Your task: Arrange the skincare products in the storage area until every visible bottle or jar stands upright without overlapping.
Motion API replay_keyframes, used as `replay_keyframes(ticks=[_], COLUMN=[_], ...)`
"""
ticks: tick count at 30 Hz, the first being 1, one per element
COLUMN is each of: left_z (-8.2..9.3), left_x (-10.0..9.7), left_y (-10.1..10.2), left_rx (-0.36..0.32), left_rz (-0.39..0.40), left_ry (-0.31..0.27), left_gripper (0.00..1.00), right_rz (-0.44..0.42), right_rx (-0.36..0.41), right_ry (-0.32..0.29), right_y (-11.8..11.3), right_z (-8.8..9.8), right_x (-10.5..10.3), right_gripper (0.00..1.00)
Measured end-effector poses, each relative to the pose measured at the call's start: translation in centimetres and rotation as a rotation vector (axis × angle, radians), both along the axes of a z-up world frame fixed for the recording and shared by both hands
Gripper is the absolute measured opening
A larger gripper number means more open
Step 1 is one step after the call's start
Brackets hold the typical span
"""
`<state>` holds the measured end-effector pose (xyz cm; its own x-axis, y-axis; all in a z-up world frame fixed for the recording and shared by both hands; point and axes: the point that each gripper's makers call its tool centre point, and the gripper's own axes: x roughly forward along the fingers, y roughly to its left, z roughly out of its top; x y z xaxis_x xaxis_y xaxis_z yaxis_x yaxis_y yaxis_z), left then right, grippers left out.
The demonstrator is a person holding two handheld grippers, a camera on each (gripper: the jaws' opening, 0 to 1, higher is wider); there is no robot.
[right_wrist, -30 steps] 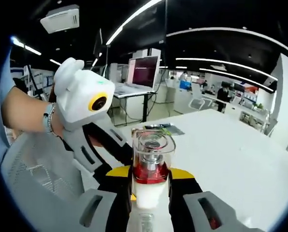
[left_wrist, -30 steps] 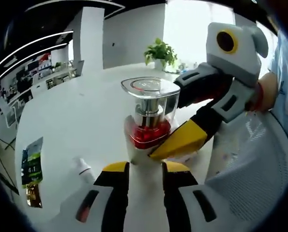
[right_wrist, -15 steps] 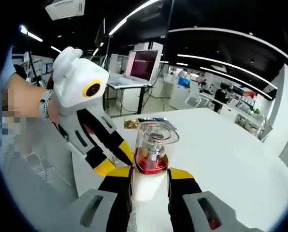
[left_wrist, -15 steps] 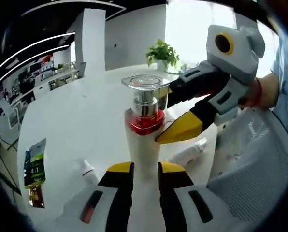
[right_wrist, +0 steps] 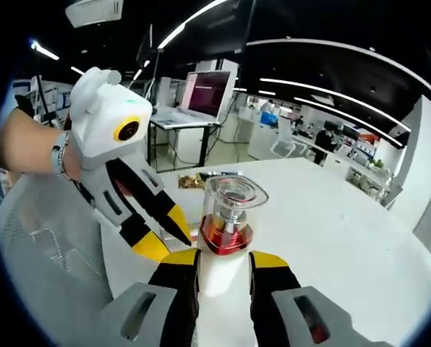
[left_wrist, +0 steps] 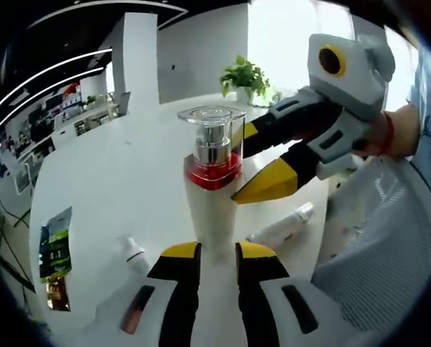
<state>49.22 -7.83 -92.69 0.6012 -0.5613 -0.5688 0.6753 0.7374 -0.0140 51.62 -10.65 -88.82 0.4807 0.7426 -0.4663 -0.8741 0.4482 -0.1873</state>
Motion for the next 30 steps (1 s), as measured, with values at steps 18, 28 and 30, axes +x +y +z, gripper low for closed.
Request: replay_keyframes(ticks=[18, 28, 30], left_z=[0.0, 0.4, 0.4], left_x=[0.1, 0.5, 0.5], left_y=[0.2, 0.2, 0.2], left_rx=[0.011, -0.009, -0.007], left_rz=[0.008, 0.022, 0.022], left_ry=[-0.004, -0.011, -0.014], left_gripper=[0.18, 0.18, 0.17], right_rz=[-0.048, -0.069, -0.071], right_rx=[0.01, 0.073, 0.052], right_ry=[0.011, 0.062, 0.047], right_y=[-0.3, 2.4, 2.6], right_z=[-0.2, -0.6, -0.9], right_x=[0.6, 0.9, 1.4], right_gripper=[0.23, 0.39, 0.36])
